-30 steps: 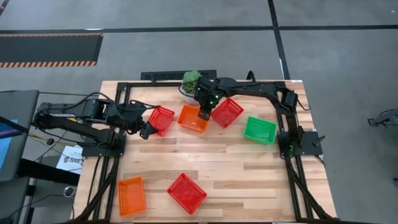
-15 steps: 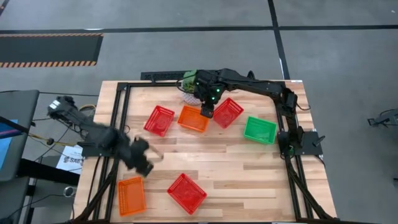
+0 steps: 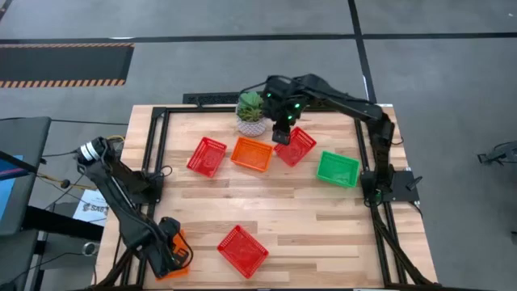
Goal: Stack baskets by color
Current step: Stack the bottom orange bin into the stacked orange bin
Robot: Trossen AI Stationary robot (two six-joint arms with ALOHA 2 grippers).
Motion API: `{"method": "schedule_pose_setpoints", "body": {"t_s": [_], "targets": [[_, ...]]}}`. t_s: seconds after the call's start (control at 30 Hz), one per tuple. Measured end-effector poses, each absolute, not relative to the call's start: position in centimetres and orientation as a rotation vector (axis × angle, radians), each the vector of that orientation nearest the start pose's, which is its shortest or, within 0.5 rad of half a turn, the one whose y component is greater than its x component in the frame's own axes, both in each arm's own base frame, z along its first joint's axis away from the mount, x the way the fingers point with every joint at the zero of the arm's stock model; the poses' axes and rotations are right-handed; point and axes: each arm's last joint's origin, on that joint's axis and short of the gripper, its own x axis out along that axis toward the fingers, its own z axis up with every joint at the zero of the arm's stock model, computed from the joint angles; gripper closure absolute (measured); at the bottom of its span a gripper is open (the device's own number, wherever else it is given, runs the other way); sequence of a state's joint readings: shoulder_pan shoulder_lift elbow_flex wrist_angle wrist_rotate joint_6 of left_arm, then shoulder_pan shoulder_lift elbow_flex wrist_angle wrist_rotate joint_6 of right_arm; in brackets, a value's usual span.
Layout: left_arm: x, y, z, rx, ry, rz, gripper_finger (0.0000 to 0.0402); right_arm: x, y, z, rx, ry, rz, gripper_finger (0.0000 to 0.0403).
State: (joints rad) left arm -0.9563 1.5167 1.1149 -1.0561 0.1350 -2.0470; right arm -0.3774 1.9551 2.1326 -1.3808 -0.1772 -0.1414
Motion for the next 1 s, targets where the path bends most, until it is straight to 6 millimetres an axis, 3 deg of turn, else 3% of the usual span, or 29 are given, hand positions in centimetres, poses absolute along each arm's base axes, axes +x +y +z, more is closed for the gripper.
{"method": "schedule_pose_setpoints", "body": {"t_s": [0.23,0.47,0.77,1.0], "targets": [[17.1,-22.7,19.2,-0.845,1.542,0.83,0.04,32.3,-13.5,40.5,0.212,1.027,-0.157,0.026],[20.5,-20.9,16.5,-0.732,1.454,0.898,0.0401,28.8,-12.1,44.3,0.198,0.897,-0.187,0.027],[27.2,-13.3,16.8,-0.613,1.154,0.872,0.0401,26.0,-10.6,46.7,0.195,0.824,-0.195,0.0269],[34.0,-5.5,17.4,-0.565,0.918,0.619,0.0401,25.1,-10.1,46.7,0.208,0.866,-0.19,0.027]]}}
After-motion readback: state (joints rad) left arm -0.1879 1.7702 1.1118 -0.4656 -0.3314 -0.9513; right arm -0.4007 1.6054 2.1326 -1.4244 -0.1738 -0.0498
